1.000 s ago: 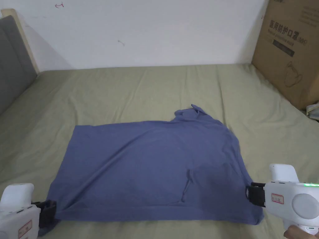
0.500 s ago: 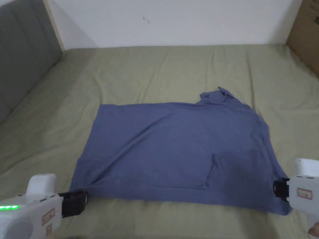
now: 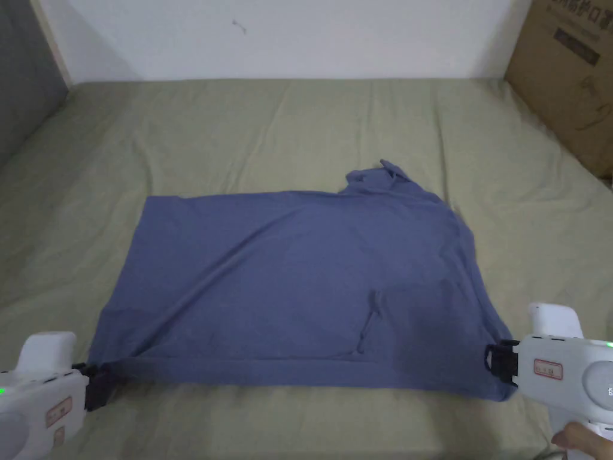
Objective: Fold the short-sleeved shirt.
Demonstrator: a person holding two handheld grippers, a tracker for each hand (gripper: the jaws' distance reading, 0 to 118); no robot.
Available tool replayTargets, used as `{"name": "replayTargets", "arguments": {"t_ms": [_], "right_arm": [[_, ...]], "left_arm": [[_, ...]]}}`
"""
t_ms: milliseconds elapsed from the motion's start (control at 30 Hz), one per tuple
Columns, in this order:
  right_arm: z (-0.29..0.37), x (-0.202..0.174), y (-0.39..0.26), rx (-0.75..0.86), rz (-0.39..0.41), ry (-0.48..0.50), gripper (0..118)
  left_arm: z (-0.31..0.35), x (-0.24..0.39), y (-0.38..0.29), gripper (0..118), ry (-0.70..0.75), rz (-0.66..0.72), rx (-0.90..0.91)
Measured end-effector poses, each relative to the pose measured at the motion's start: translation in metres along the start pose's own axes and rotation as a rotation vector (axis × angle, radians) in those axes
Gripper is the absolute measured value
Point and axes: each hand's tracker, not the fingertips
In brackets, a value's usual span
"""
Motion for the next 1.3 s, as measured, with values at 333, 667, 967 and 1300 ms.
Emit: {"name": "replayTargets", "arguments": {"t_ms": [333,667,967,1300], "right_arm": [[-0.026,0.012,-0.001,-0.179,0.05,-0.005,68],[-0.02,0.015,0.009,-0.13,0.039,-0.006,6],[-0.006,0.012,0.099,-0.007,-0.028,0.022,6],[-0.109,0.004,0.148,-0.121,-0.005,-0.134,6]], "left_arm": [[0.005,0.004,0.005,1,0.005,0.004,0.017],[0.012,0.006,0.009,1,0.006,0.01,0.002],[0.007,0.008,0.088,1,0.039,-0.045,0.027],[-0.088,0.012,0.141,39,0.084,-0.123,-0.119]]}}
